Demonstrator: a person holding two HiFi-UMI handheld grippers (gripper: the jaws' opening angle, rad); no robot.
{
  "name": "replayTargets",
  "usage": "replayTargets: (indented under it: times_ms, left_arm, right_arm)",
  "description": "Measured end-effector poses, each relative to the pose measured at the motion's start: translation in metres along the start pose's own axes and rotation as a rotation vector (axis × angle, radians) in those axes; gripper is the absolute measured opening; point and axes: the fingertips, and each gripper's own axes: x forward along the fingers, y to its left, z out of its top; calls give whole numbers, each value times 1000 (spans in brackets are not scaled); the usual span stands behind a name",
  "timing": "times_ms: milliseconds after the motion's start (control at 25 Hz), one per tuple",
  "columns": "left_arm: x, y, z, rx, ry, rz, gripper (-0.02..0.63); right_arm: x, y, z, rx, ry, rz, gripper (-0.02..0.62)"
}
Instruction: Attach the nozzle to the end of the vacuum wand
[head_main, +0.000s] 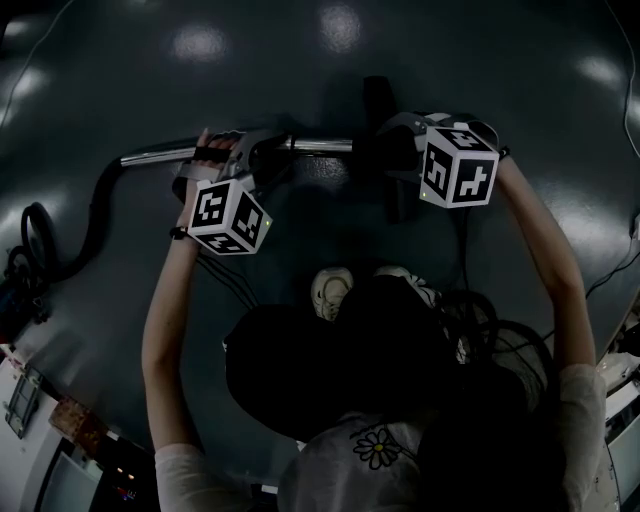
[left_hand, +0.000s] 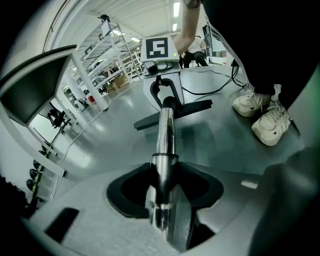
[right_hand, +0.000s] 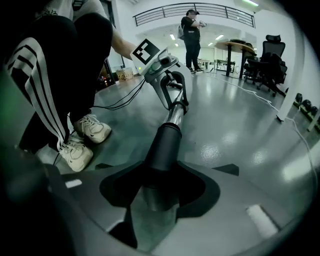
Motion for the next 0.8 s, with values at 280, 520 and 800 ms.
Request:
replayTargets:
  times_ms: [280,520,800]
  left_arm:
    - [8,-1,10,23,-8,-17,175]
    - [17,3,15,-35,-39,-1,175]
    - [34,3,20,-146,-113,-21,178]
  right_arm:
    - [4,-10,19,-36,53,-11,204]
    - [10,-18,11,3,59,-14,202]
    - [24,-23,-2,48,92,-59,204]
